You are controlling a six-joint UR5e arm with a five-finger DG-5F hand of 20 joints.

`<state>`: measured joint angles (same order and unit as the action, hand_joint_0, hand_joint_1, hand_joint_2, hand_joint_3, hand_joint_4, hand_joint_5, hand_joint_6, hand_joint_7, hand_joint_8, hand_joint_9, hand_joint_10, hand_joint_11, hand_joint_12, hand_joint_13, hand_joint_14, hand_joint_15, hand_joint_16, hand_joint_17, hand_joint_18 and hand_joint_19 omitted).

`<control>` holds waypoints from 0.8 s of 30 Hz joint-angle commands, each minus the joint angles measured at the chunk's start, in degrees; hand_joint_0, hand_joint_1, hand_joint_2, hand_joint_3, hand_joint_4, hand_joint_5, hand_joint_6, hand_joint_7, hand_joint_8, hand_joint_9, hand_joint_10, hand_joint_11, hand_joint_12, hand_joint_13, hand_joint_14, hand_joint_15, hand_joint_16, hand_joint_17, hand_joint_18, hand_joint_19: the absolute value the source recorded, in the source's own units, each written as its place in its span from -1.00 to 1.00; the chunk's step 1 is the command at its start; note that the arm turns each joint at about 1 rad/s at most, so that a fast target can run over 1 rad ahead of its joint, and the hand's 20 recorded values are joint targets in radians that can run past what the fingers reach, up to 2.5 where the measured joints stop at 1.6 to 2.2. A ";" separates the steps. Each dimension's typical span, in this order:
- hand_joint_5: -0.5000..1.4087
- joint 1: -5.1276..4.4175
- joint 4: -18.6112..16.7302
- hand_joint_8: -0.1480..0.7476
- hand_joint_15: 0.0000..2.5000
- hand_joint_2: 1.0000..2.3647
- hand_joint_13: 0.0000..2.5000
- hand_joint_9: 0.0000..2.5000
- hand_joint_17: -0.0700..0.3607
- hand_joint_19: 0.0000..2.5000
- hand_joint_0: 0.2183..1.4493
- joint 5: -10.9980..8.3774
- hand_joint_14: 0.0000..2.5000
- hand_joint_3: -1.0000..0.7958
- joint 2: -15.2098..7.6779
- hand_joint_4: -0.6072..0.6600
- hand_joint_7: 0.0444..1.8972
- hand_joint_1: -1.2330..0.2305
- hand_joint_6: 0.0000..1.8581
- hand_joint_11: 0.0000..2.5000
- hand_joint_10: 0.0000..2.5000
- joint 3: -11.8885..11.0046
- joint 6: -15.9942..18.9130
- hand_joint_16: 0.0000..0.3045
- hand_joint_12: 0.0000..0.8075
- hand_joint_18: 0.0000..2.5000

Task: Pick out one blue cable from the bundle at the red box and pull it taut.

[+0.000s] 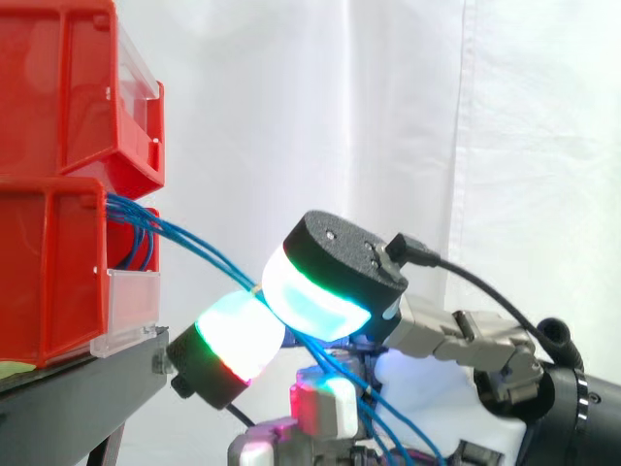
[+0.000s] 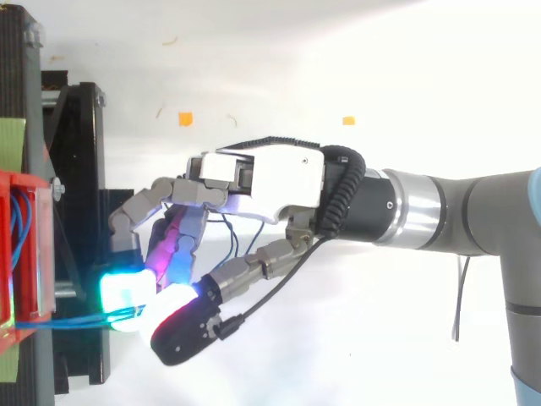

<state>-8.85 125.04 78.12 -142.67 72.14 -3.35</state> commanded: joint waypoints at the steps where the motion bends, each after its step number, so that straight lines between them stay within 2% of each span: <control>1: -0.58 0.23 1.70 0.14 -0.56 -0.96 -0.13 0.12 -0.01 -0.43 -0.22 1.51 -0.98 -0.02 1.16 -0.04 0.19 -0.52 -0.01 -0.51 -0.98 0.01 0.18 -0.58 0.13 -0.28; 6: -0.58 0.50 6.80 0.14 -0.56 -0.96 -0.13 0.12 -0.02 -0.43 -0.20 1.68 -0.98 -0.03 3.27 -0.04 0.19 -0.53 -0.01 -0.51 -0.98 0.01 0.01 -0.59 0.11 -0.28; 11: -0.58 0.67 9.70 0.15 -0.56 -0.96 -0.13 0.12 -0.02 -0.43 -0.19 1.86 -0.98 -0.04 4.41 -0.05 0.20 -0.54 -0.01 -0.51 -0.98 0.10 -0.08 -0.59 0.13 -0.28; 16: -0.58 0.67 13.39 0.14 -0.56 -0.96 -0.13 0.12 -0.02 -0.42 -0.16 3.18 -0.98 -0.06 5.38 -0.07 0.21 -0.56 0.00 -0.50 -0.98 0.01 -0.26 -0.59 0.12 -0.28; 24: -0.58 0.59 15.76 0.14 -0.55 -0.97 -0.12 0.12 -0.02 -0.41 -0.10 3.44 -0.98 -0.13 6.52 -0.08 0.24 -0.60 0.00 -0.50 -0.98 0.01 -0.52 -0.59 0.12 -0.29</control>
<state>-8.22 140.09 81.62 -136.46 72.17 -3.84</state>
